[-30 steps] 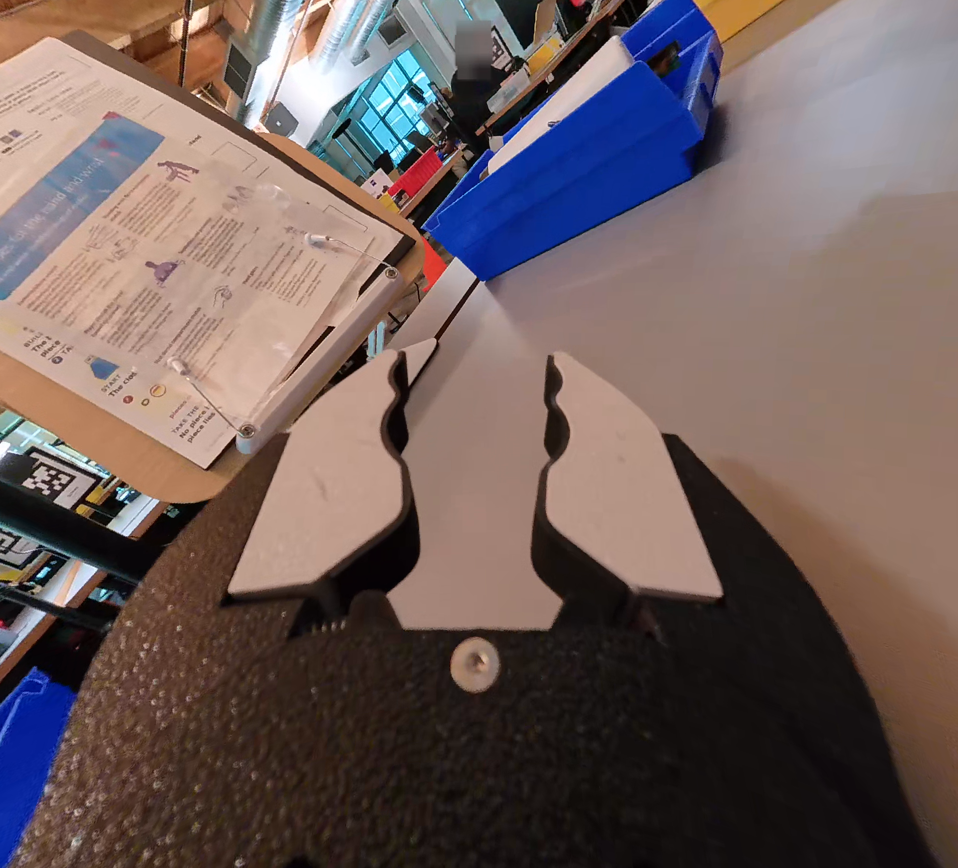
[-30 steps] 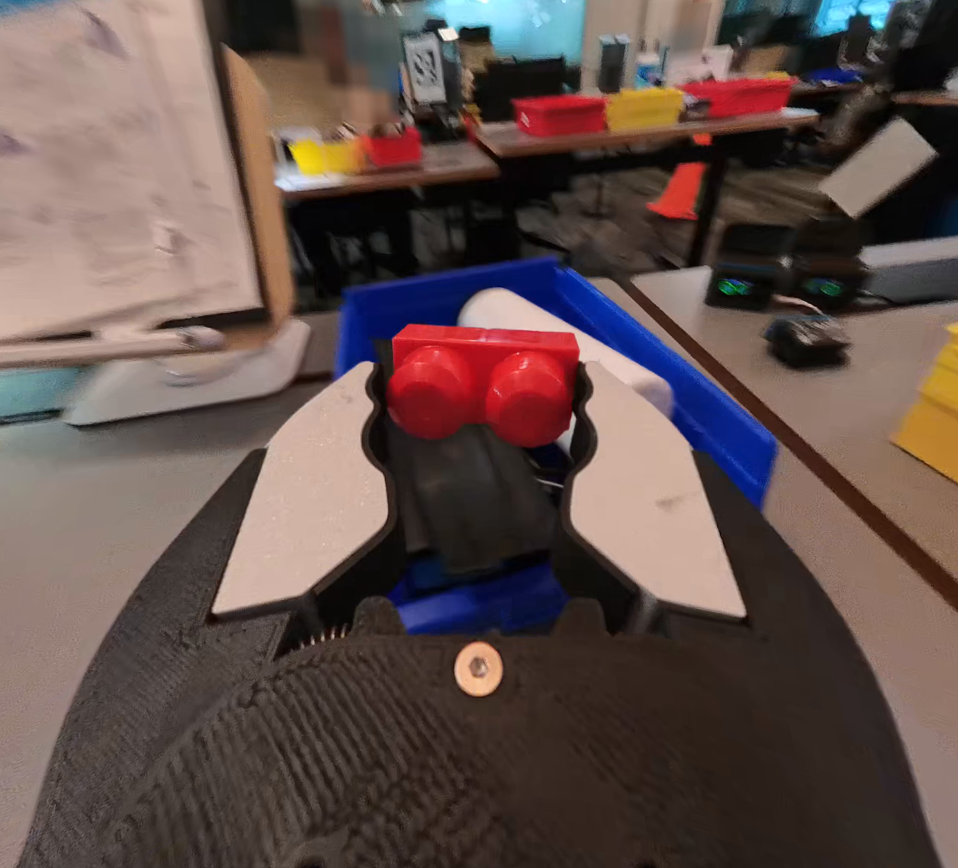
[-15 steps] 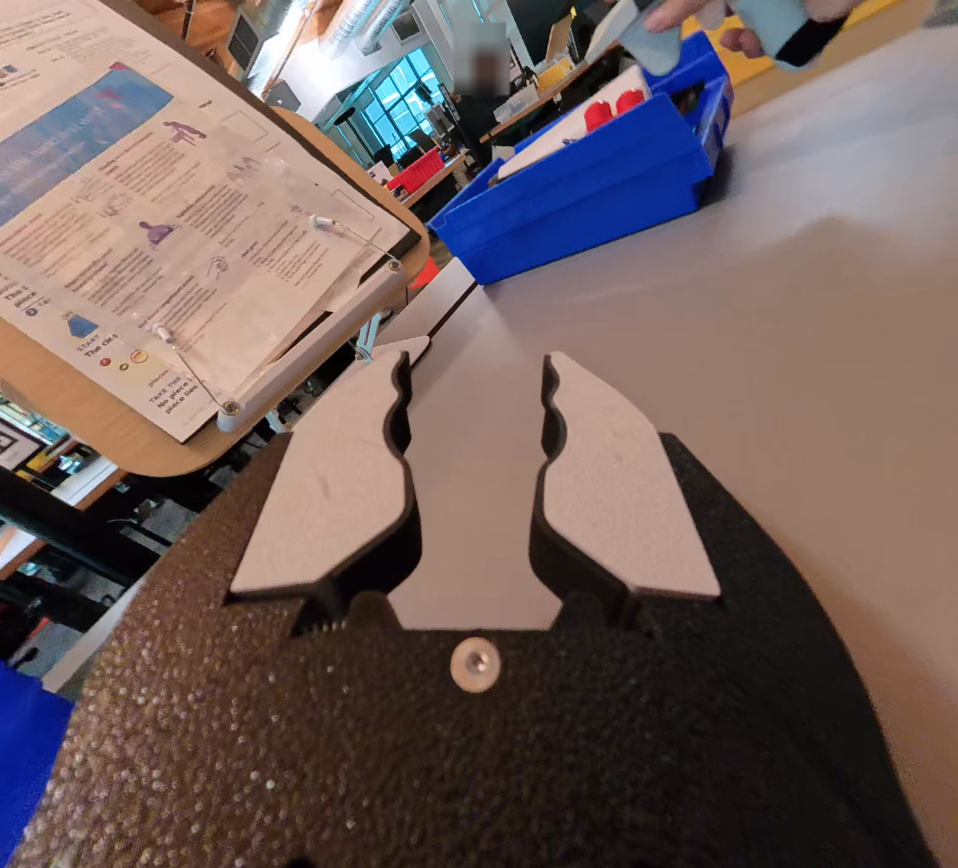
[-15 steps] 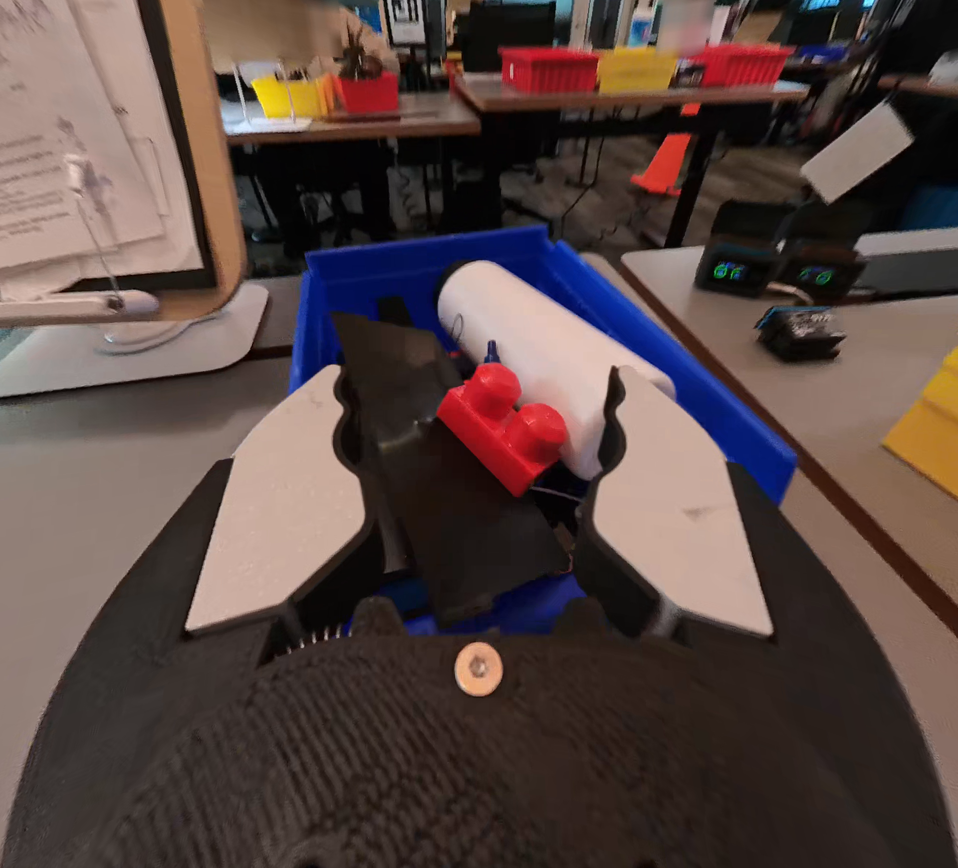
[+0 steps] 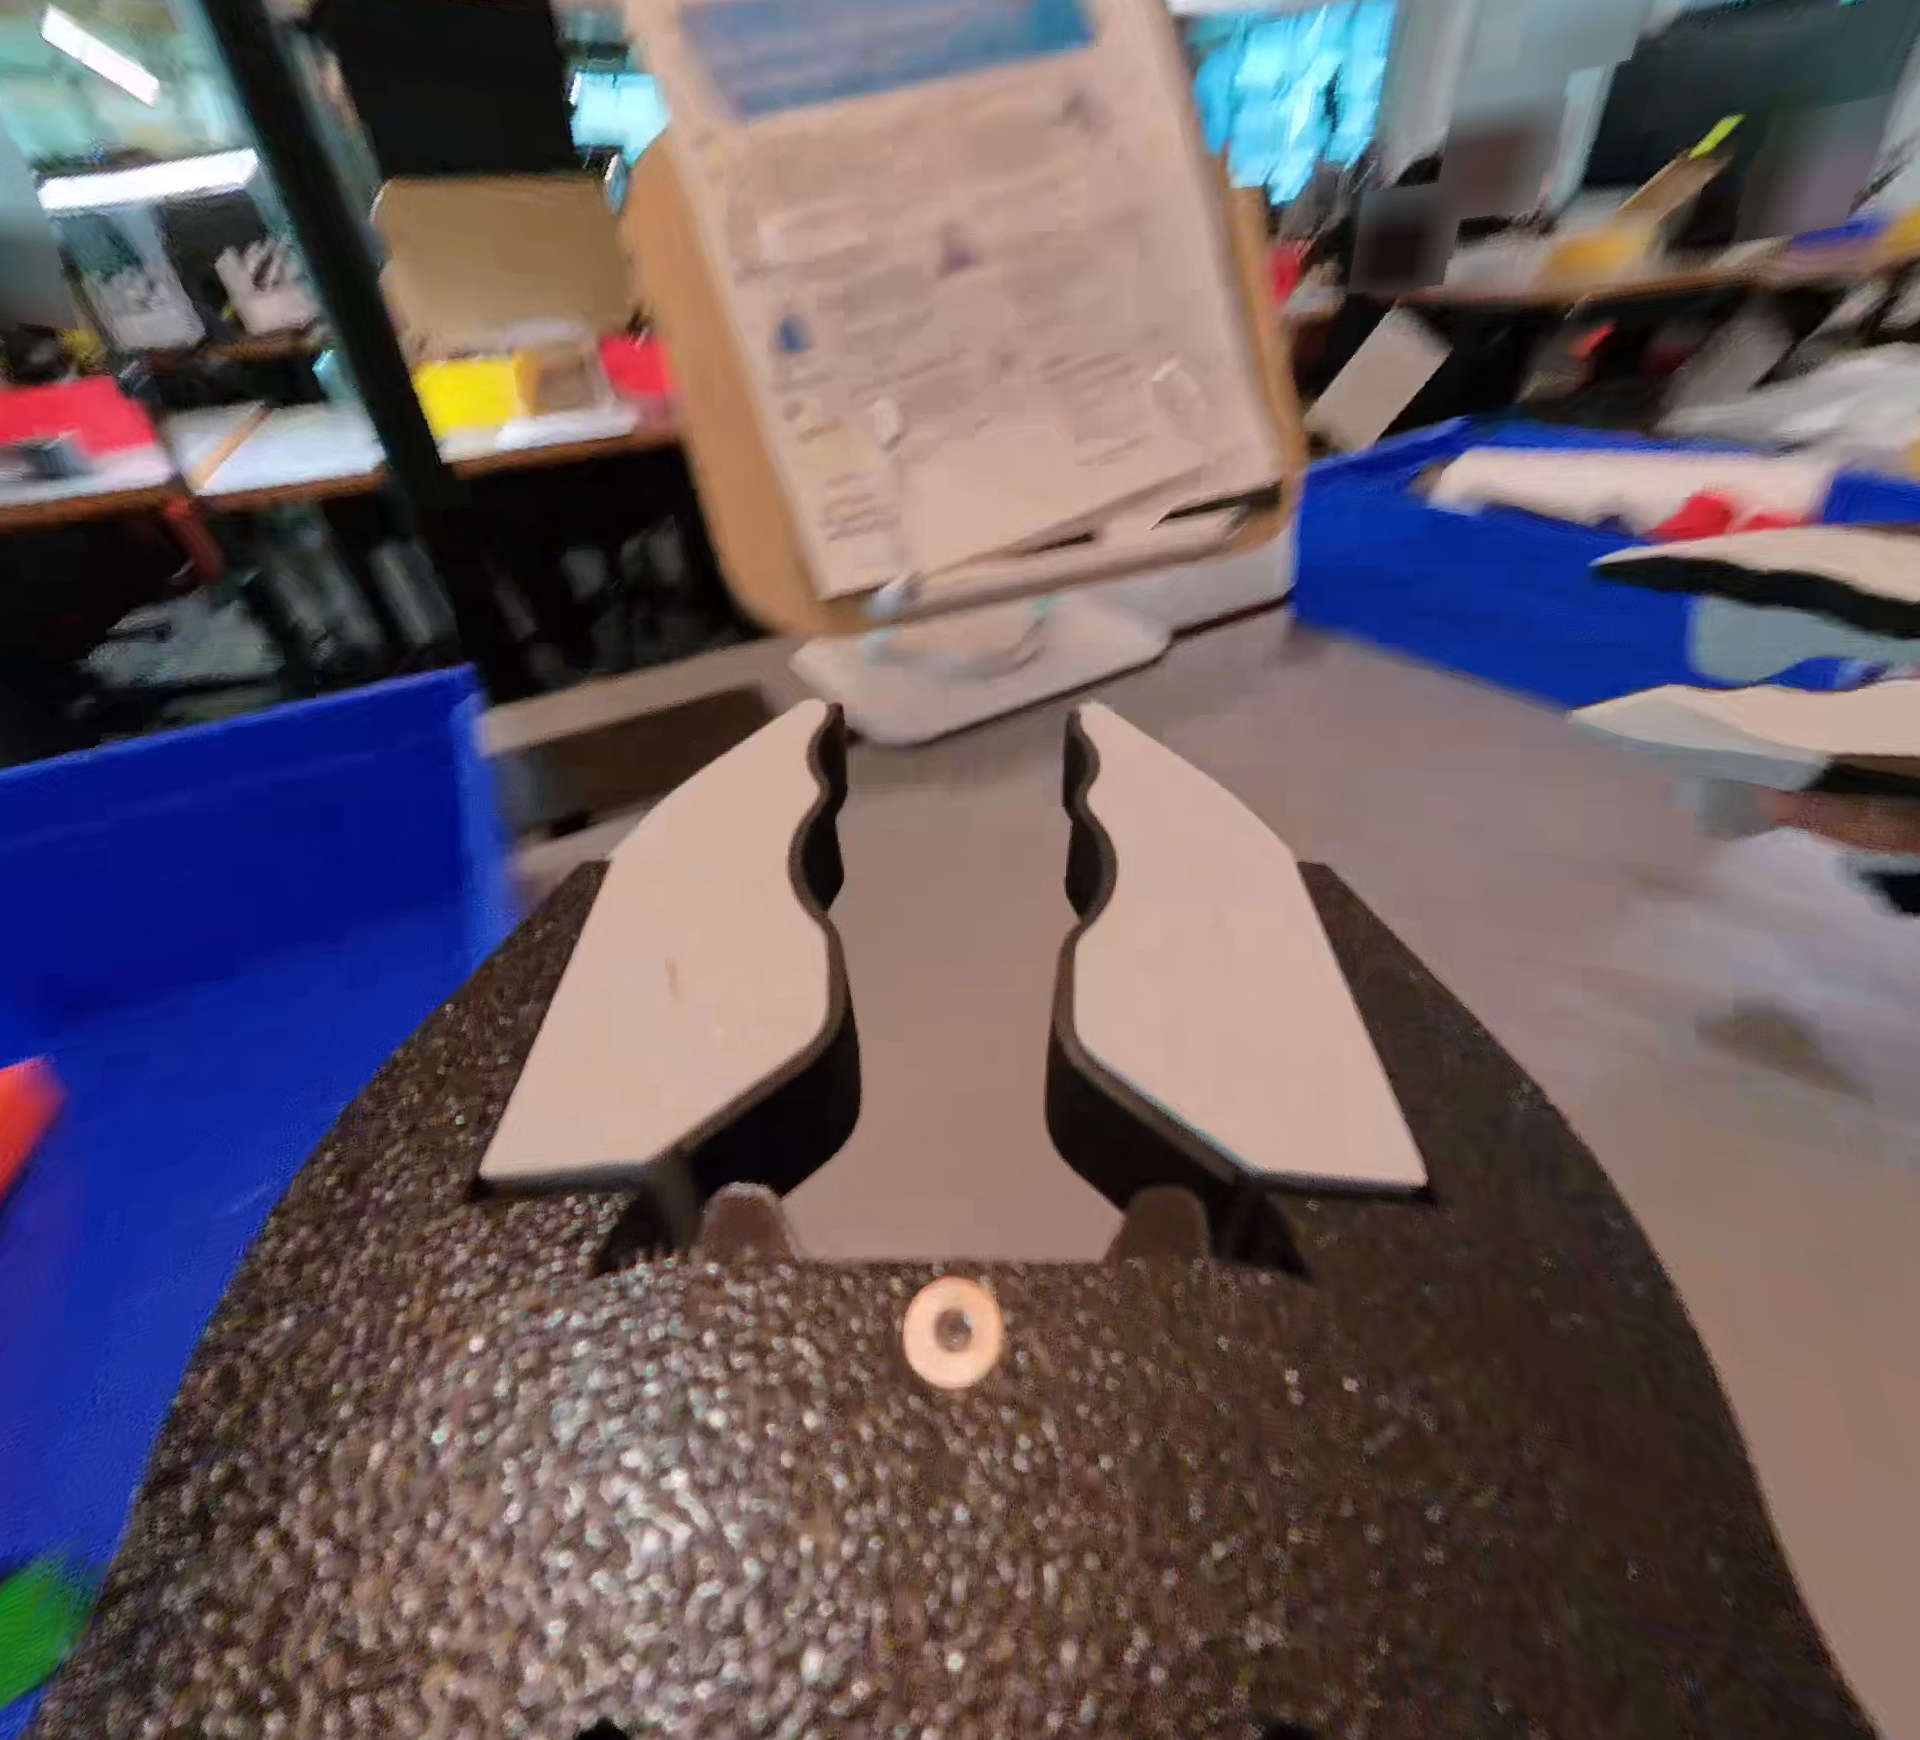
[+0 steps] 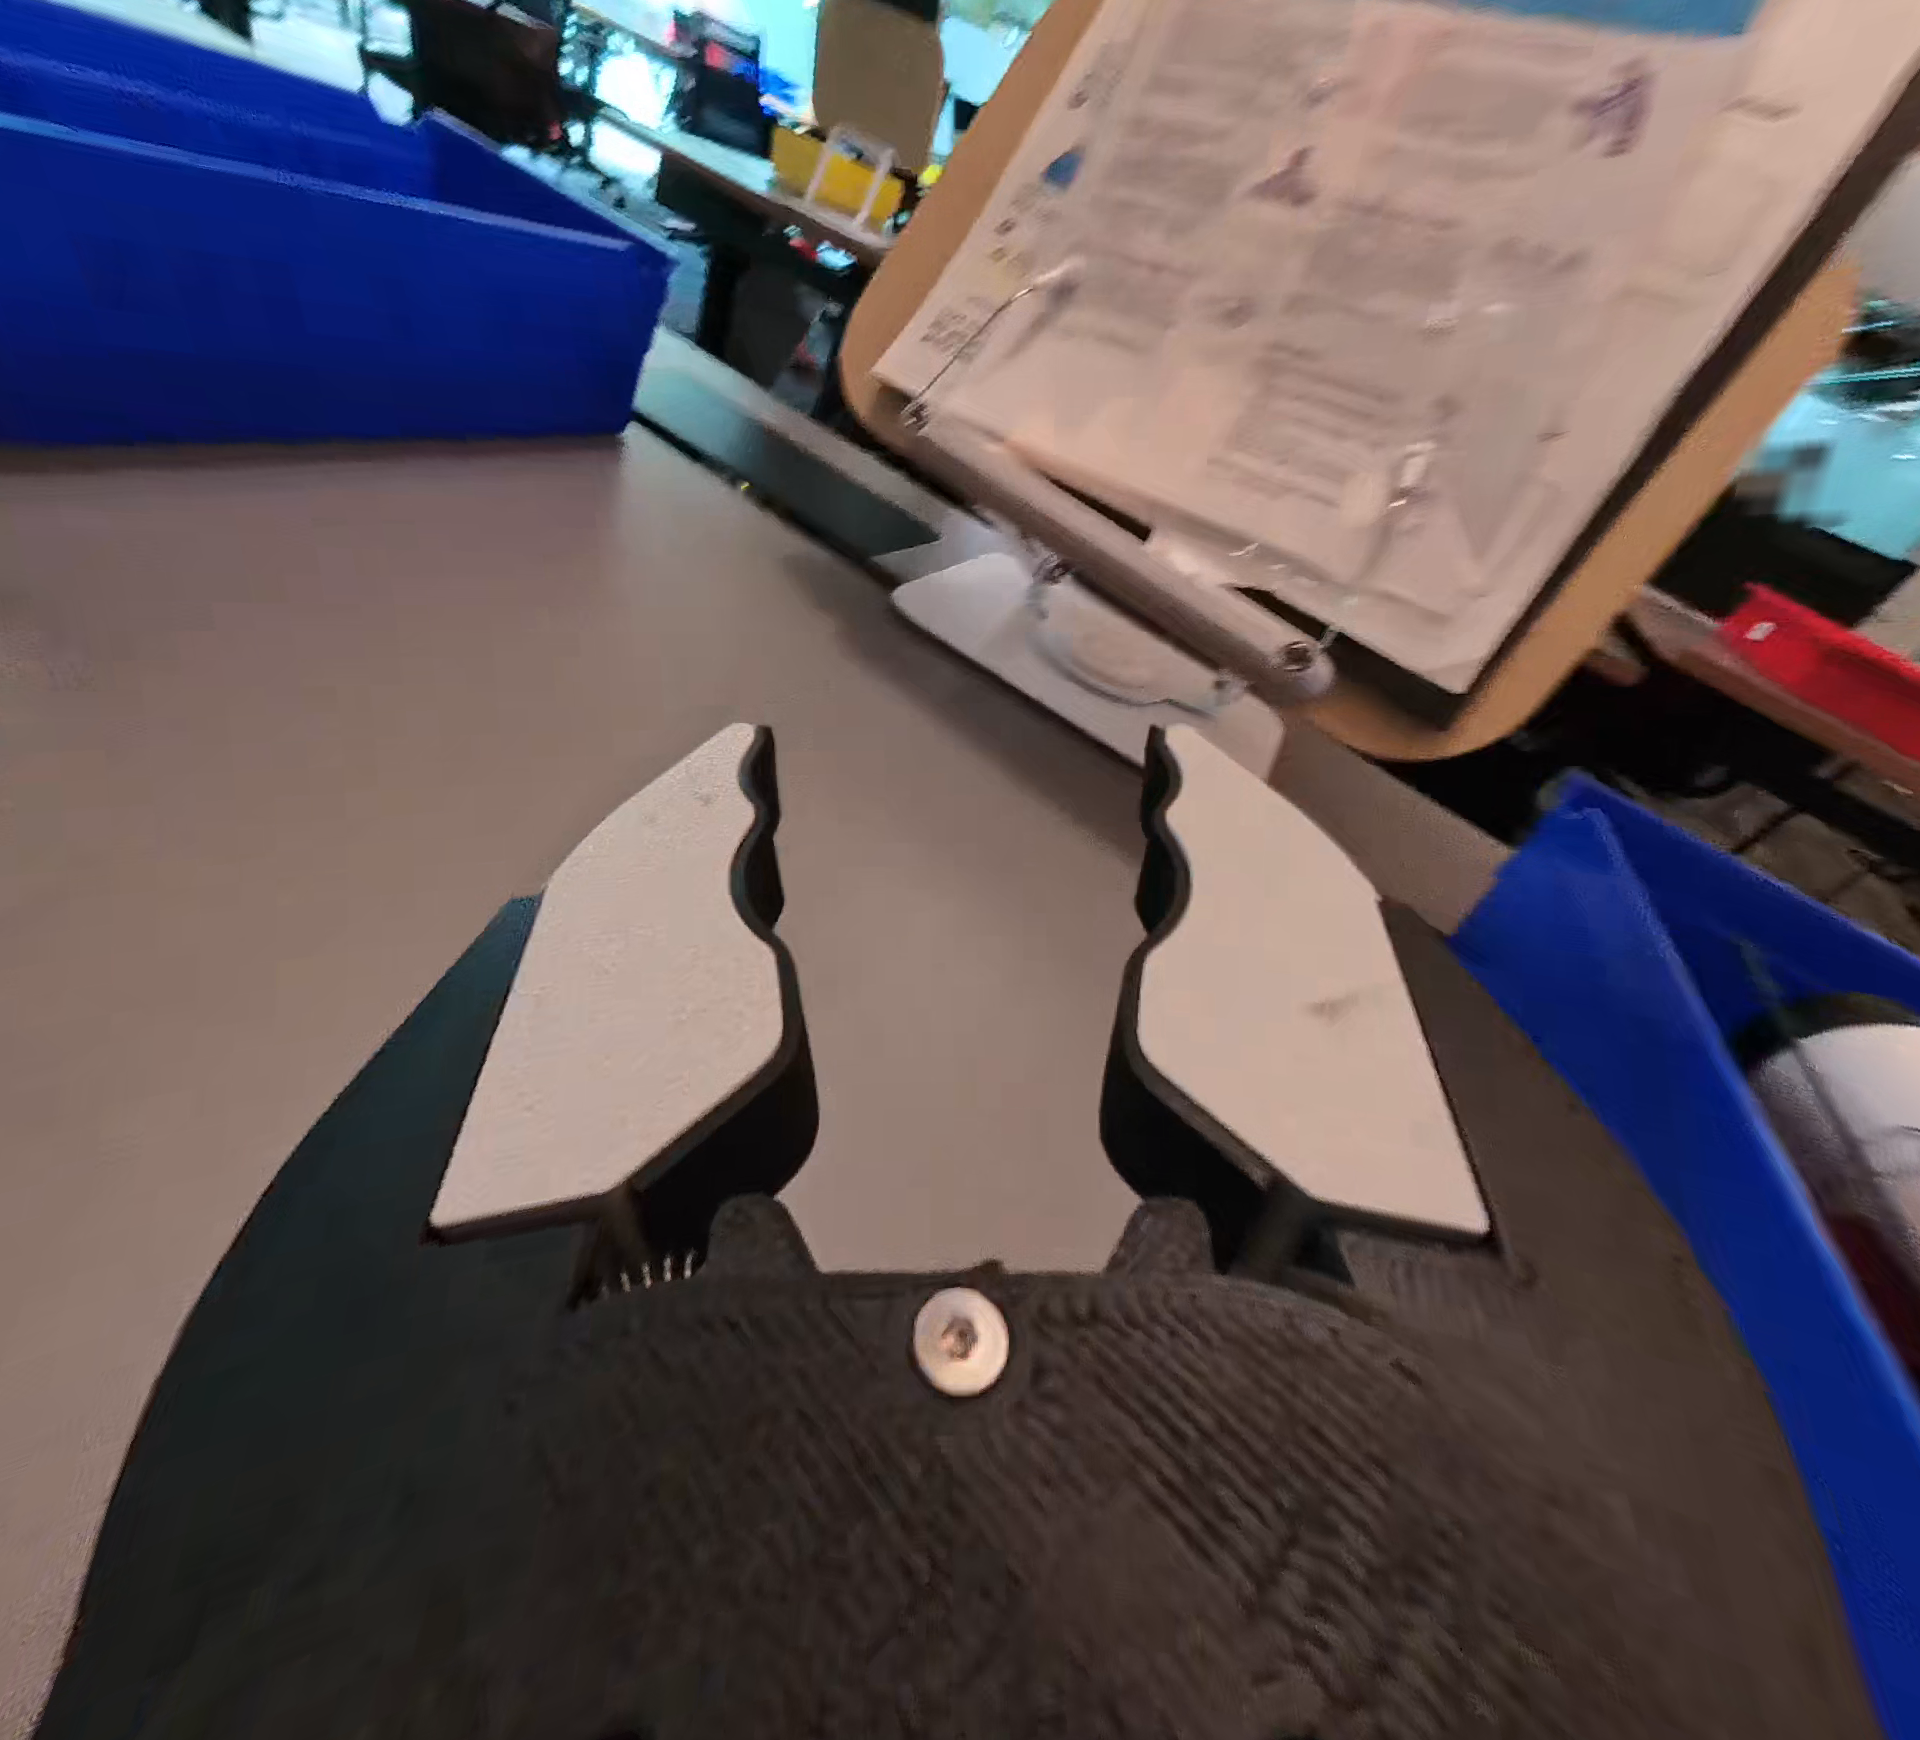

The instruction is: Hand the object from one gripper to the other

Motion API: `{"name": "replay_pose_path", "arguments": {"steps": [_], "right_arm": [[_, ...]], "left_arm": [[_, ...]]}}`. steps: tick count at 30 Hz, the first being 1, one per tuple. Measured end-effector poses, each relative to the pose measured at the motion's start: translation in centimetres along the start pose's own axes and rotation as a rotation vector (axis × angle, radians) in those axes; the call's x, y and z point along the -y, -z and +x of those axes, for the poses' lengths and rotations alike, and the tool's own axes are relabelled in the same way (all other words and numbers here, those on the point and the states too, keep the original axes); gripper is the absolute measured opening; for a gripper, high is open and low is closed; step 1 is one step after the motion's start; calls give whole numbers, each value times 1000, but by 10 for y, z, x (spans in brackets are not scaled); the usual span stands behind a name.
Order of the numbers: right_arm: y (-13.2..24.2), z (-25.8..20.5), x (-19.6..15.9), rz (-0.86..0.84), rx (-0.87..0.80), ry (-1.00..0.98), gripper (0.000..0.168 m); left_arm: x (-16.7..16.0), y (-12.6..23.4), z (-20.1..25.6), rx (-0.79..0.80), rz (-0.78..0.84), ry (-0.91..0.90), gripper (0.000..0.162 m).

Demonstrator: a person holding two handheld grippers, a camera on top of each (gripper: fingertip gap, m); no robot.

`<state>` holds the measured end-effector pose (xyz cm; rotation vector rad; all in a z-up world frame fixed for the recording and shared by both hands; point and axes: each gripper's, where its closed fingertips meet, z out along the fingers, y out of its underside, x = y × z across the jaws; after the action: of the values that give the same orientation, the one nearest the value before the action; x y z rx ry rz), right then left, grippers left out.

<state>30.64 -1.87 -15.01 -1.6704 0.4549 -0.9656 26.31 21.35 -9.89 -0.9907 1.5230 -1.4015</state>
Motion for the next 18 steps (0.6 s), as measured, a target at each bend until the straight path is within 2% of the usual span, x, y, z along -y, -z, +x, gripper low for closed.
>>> {"name": "replay_pose_path", "arguments": {"steps": [3, 6, 8, 12, 14, 18], "right_arm": [[-6, -13, -10, -36, 33, 35, 68], [-7, -16, -12, -45, 33, 43, 69], [-8, -15, -13, -46, 32, 34, 69], [-7, -14, -15, -48, 34, 6, 69], [-7, -13, -15, -44, 35, -7, 69], [-6, -10, -15, -39, 25, -17, 69]], "left_arm": [[-19, 24, -76, 113, -261, -139, 45], [-49, 45, -167, 271, -642, -366, 58], [-71, 50, -210, 316, -875, -478, 66], [-126, 54, -251, 323, -1283, -635, 71], [-146, 49, -263, 340, -1393, -693, 73], [-161, 44, -283, 429, -1514, -730, 59]]}}
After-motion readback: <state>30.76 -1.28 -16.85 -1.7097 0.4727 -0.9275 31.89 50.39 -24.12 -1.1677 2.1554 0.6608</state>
